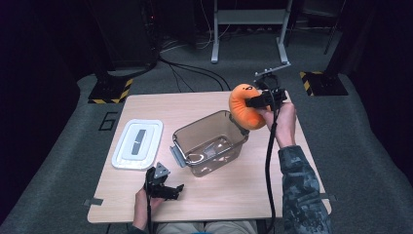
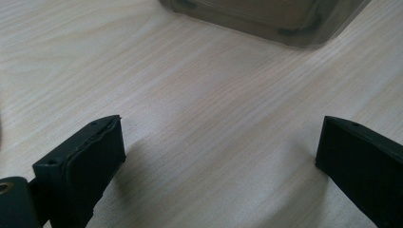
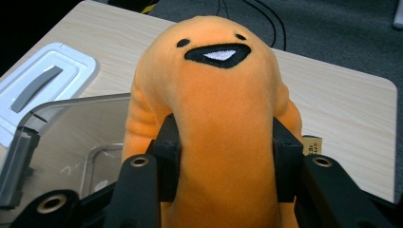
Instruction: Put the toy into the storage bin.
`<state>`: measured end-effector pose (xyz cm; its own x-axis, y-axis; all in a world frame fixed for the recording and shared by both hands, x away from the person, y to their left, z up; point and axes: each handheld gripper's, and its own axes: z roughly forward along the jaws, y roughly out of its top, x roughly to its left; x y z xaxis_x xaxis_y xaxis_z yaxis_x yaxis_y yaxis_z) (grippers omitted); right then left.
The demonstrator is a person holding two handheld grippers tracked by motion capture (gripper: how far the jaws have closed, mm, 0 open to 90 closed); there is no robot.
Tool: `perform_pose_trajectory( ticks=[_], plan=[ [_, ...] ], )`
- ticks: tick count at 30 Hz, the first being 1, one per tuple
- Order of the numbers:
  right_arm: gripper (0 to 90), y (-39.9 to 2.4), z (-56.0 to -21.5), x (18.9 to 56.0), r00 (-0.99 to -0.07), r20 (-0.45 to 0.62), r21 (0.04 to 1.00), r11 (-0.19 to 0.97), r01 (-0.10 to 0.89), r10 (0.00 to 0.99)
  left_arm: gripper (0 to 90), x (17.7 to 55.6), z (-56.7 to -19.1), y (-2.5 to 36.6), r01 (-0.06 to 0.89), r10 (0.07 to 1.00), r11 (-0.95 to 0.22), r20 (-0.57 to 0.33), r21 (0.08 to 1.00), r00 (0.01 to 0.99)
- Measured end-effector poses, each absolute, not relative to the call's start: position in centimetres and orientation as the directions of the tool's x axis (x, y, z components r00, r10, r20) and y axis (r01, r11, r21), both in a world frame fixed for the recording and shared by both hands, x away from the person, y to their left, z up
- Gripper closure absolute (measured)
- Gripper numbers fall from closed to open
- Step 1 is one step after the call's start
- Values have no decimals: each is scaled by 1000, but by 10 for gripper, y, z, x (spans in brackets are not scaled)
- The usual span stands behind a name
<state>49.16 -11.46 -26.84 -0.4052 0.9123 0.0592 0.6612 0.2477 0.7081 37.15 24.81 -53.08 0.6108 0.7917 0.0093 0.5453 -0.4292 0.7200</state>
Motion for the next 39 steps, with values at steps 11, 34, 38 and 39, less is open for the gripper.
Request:
perform_pose_trajectory(
  ticks=[11,34,38,39],
  plan=[
    [567,-81,-271,496,-449,58,694,288,660,891,25,372,-530,249,550,793,-427,4,718,610],
    [543,-46,-305,499,-457,95,660,288,694,884,31,372,-530,249,546,793,-429,11,719,609],
    [539,-44,-313,501,-463,91,646,302,701,882,32,372,-531,249,547,795,-425,8,721,606],
    [539,-44,-315,501,-463,94,644,300,704,882,32,372,-531,249,549,795,-425,6,720,607]
  ],
)
